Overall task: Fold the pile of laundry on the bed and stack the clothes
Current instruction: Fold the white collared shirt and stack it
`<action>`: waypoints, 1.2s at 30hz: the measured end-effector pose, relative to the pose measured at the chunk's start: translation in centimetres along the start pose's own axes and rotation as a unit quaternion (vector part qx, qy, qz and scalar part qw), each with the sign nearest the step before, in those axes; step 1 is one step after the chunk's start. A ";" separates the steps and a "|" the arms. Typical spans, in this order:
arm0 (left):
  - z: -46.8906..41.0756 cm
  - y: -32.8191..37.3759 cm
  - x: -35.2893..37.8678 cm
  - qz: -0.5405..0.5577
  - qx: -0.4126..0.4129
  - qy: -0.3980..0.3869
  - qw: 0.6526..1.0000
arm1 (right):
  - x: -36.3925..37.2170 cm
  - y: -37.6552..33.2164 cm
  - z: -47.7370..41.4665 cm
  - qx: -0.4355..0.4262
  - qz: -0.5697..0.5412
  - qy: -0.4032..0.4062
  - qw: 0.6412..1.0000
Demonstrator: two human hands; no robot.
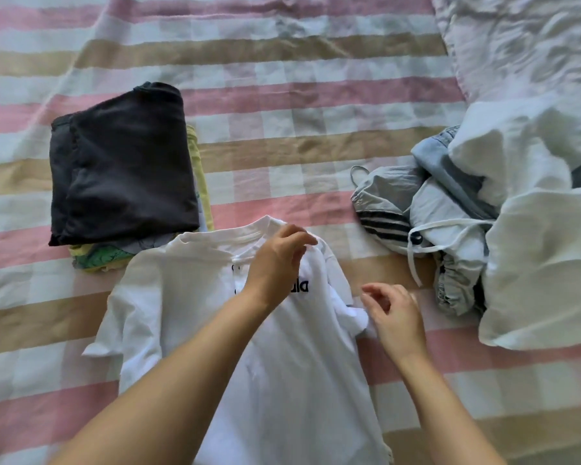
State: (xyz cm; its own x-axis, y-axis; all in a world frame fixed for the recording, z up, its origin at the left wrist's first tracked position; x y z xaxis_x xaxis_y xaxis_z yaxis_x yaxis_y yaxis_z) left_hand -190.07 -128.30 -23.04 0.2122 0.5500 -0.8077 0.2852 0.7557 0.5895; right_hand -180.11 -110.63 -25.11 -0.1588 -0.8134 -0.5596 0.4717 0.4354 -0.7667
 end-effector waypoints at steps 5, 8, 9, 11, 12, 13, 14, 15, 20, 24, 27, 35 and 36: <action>-3.8 1.7 2.3 -0.150 0.084 -0.151 0.973 | 1.1 0.1 -0.7 0.014 0.011 -0.018 1.000; -5.1 1.7 2.5 -0.262 0.135 -0.243 0.924 | 1.6 -0.1 -0.7 0.044 -0.014 -0.034 0.998; -5.1 1.5 2.4 -0.271 0.135 -0.251 0.919 | 1.7 -0.2 -0.8 0.051 -0.011 -0.049 0.997; -4.8 1.0 1.9 -0.222 0.120 -0.230 0.940 | 1.9 -0.5 -0.9 0.058 -0.019 -0.075 0.995; -4.4 0.8 1.5 -0.173 0.105 -0.208 0.957 | 1.9 -0.8 -1.0 0.062 -0.047 -0.077 0.994; -4.1 0.7 1.1 -0.120 0.080 -0.188 0.972 | 1.6 -1.3 -1.1 0.067 -0.096 -0.070 0.991; -3.7 0.6 0.6 -0.069 0.049 -0.168 0.982 | 1.2 -1.7 -1.1 0.068 -0.158 -0.053 0.984; -3.5 0.6 0.3 -0.025 0.015 -0.144 0.989 | 0.7 -2.2 -1.1 0.062 -0.222 -0.026 0.973; -4.2 2.0 1.0 0.087 -0.062 -0.070 0.992 | -1.9 -4.1 -2.4 -0.020 -0.319 0.024 0.947; -5.1 2.9 3.5 0.123 -0.107 -0.035 0.986 | -2.5 -4.0 -4.2 -0.024 -0.226 0.009 0.974; -4.9 2.6 5.1 0.089 -0.141 -0.023 0.986 | -2.8 -2.4 -4.1 -0.049 -0.086 0.064 0.993; -2.1 2.6 6.2 -0.076 0.016 -0.080 0.994 | -0.9 0.5 -3.4 -0.057 0.086 0.103 0.989; -1.8 2.6 6.2 -0.106 0.031 -0.093 0.989 | -0.8 0.6 -3.1 -0.065 0.079 0.119 0.988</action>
State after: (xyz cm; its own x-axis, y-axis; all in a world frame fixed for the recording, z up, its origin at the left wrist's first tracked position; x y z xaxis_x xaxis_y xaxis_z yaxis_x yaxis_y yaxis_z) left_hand -189.67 -122.31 -26.56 0.3075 0.3017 -0.9025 0.3982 0.8206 0.4099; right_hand -182.37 -108.50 -26.06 -0.2987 -0.6247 -0.7215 0.3931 0.6083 -0.6895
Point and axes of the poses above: each hand's wrist, its own z-axis away from the middle knuckle, its own x-axis out of the palm, y = z × x, the point moved 1 cm from there along -z, towards the middle knuckle, and after that the axes turned 14 degrees about -z, right-handed, at the moved point
